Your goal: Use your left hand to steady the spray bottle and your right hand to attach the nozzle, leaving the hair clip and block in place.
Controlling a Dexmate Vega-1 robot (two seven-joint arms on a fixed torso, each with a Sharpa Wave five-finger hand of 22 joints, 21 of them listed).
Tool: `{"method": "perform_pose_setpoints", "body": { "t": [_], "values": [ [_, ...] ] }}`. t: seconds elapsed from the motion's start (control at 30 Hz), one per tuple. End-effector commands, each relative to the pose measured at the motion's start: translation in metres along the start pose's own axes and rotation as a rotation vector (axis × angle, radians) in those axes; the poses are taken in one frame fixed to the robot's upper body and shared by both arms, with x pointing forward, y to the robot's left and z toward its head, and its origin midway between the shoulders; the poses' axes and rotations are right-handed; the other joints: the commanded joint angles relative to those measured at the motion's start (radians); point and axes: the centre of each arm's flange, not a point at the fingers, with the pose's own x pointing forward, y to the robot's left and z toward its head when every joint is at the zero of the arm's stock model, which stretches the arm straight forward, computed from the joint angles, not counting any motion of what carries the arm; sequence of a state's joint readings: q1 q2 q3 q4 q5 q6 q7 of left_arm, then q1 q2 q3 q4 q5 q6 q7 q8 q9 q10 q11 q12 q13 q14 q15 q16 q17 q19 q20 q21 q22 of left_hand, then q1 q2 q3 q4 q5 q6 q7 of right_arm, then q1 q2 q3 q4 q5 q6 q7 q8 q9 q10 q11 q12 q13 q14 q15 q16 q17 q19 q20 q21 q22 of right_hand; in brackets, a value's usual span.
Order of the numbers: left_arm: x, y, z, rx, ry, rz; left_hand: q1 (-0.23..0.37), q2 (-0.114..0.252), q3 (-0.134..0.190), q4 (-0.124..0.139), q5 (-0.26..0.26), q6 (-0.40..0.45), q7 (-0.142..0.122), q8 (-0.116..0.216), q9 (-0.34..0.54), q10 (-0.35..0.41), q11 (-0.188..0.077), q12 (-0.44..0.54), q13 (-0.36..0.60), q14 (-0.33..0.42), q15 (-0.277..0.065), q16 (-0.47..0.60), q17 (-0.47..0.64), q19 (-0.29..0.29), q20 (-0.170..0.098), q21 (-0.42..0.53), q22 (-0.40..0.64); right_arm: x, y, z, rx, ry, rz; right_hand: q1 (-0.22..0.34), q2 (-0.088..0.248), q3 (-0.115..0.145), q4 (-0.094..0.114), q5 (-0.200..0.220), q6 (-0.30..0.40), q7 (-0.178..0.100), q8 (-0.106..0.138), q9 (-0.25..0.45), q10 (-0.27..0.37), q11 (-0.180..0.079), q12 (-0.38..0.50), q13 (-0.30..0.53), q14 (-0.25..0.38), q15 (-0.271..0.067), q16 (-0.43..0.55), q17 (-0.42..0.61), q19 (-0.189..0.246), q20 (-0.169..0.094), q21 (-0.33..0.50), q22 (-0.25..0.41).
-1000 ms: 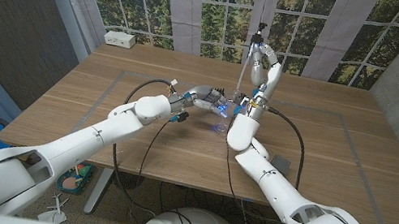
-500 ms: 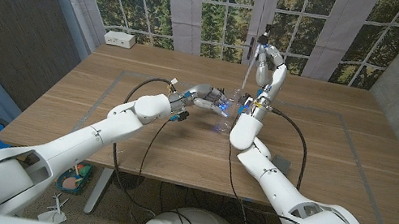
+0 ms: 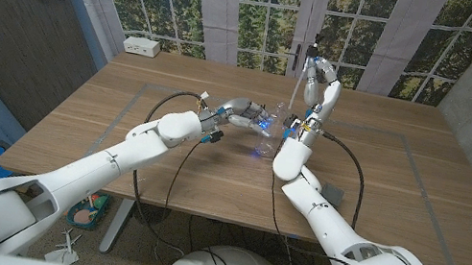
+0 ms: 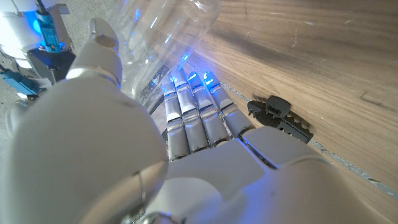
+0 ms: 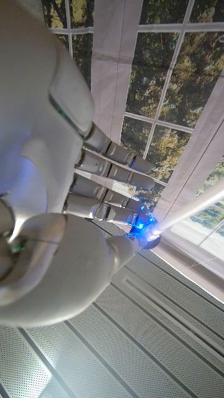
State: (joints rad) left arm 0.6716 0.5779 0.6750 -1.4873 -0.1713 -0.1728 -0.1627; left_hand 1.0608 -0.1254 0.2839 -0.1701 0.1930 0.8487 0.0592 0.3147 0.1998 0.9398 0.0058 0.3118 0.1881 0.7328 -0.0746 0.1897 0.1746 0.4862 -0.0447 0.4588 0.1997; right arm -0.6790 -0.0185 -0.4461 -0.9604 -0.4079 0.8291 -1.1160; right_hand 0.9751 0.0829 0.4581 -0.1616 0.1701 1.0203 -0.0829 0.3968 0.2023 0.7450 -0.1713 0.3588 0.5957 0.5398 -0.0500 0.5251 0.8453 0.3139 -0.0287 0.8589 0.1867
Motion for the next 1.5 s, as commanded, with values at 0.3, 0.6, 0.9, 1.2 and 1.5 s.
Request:
{"method": "perform_pose_setpoints", "body": {
  "t": [0.3,0.6,0.9,1.2,1.5],
  "values": [
    [0.003,-0.006,-0.004,-0.005,0.023,-0.032,0.232,0.239,0.008,-0.001,0.006,0.205,-0.078,0.006,0.030,0.197,-0.147,0.001,0.035,0.000,-0.157,-0.005,0.001,-0.003,-0.016,0.006,0.002,0.007,0.004,0.005,0.049,-0.027,-0.007,0.004,0.010,-0.007,-0.001,0.003,0.025,-0.018,0.002,0.004,0.010,-0.001,-0.002,0.004,0.005,-0.162,-0.006,0.006,0.002,-0.003,0.013,-0.001],
    [0.007,-0.006,-0.005,0.001,0.027,-0.039,0.232,0.238,0.008,-0.001,0.006,0.206,-0.078,0.005,0.030,0.198,-0.151,0.000,0.035,-0.002,-0.157,-0.005,0.001,-0.005,-0.015,0.008,0.002,0.013,0.008,0.009,0.071,-0.042,-0.010,0.005,0.008,-0.011,-0.001,0.002,0.026,-0.019,0.001,0.004,0.010,0.001,-0.004,0.003,0.005,-0.162,-0.008,0.010,-0.001,-0.005,0.015,-0.001],
    [0.008,-0.002,-0.007,-0.004,0.025,-0.030,0.232,0.240,0.008,0.000,0.006,0.204,-0.079,0.002,0.030,0.197,-0.149,-0.001,0.036,-0.002,-0.156,-0.005,0.000,-0.006,-0.014,0.009,0.002,0.006,0.012,0.008,0.078,-0.027,0.011,0.005,0.009,-0.013,0.001,0.002,0.027,-0.016,0.000,0.004,0.012,0.001,-0.005,0.003,0.006,-0.160,-0.010,0.011,-0.003,-0.005,0.017,-0.001],
    [0.010,0.001,-0.005,-0.003,0.013,-0.028,0.232,0.240,0.008,0.000,0.006,0.205,-0.078,0.001,0.031,0.198,-0.147,-0.002,0.036,-0.002,-0.157,-0.005,0.001,-0.006,-0.014,0.011,0.002,-0.001,0.013,-0.001,0.062,0.006,0.022,0.004,0.009,-0.015,0.002,0.002,0.027,-0.018,-0.001,0.004,0.014,0.002,-0.004,0.005,0.005,-0.160,-0.012,0.013,-0.004,-0.005,0.019,-0.001],
    [0.009,0.002,-0.003,0.001,0.013,-0.025,0.232,0.239,0.007,0.000,0.006,0.205,-0.078,0.000,0.031,0.199,-0.149,-0.002,0.036,-0.002,-0.156,-0.005,0.001,-0.007,-0.015,0.013,0.002,-0.003,0.011,-0.004,0.053,0.009,0.019,0.006,0.011,-0.016,0.002,0.003,0.026,-0.017,-0.002,0.004,0.014,0.004,-0.005,0.005,0.007,-0.161,-0.014,0.015,-0.005,-0.004,0.021,-0.001]
  ]
}}
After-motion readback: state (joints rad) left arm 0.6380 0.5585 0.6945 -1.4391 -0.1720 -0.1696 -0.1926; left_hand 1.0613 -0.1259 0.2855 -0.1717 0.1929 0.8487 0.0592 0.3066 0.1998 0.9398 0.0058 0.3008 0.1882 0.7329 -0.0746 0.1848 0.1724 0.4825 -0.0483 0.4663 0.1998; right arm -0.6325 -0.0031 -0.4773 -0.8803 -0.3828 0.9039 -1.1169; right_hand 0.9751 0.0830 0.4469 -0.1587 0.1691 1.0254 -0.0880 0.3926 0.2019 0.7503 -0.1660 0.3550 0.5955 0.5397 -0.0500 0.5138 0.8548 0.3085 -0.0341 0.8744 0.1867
